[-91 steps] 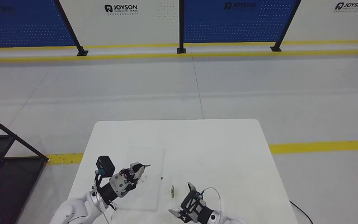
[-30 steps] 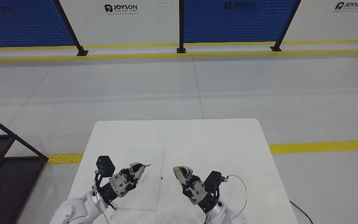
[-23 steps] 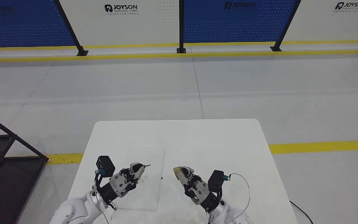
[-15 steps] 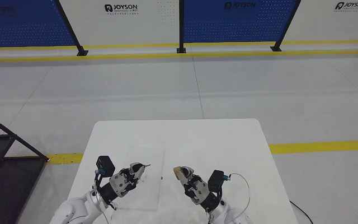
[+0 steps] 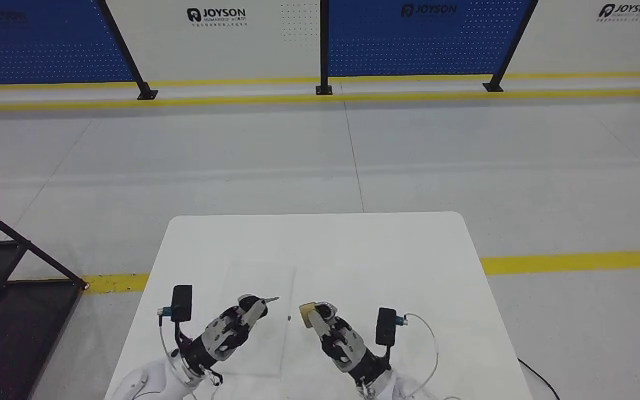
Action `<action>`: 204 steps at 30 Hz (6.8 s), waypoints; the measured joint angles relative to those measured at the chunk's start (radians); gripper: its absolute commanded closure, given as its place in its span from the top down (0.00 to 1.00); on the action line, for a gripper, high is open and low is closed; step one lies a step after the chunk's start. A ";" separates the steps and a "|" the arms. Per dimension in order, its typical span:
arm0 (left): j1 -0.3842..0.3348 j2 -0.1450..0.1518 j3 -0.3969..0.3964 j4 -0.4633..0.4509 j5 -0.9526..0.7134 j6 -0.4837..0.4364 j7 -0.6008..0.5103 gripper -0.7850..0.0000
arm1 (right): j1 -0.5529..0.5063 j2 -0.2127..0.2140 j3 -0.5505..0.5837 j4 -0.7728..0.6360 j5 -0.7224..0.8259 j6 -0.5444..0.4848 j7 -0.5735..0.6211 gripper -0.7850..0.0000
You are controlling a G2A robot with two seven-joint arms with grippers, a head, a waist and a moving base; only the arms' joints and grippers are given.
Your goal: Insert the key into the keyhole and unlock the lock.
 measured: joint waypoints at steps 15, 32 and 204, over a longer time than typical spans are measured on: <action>-0.108 0.006 0.249 0.096 -0.269 -0.015 0.023 0.00 | 0.127 -0.069 -0.125 0.191 -0.003 -0.195 -0.349 0.00; -0.134 0.052 0.306 0.102 -0.303 -0.015 -0.031 0.00 | 0.152 -0.079 -0.143 0.240 -0.015 -0.195 -0.404 0.00; -0.390 0.318 0.738 0.242 0.080 -0.015 0.698 0.00 | 0.097 -0.095 -0.063 0.184 0.052 -0.170 -0.070 0.00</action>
